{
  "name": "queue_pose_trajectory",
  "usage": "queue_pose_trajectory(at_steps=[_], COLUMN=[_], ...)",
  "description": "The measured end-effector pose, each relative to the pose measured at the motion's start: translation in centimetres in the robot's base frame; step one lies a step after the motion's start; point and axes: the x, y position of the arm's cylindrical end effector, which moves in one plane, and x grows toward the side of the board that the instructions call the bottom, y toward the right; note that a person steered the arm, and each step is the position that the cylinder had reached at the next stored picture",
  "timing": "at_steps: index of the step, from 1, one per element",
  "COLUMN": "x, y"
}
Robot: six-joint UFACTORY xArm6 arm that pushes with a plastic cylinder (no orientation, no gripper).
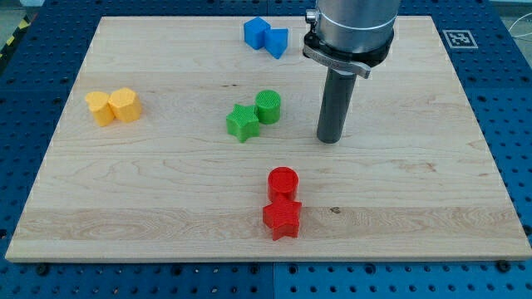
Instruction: Point your arm at the blue cube
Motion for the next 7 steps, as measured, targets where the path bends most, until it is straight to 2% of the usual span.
queue_pose_trajectory(at_steps=[1,2,5,7], x=[0.0,-2.9,-6.4,-10.7], y=[0.0,-0.4,-0.8,-1.1])
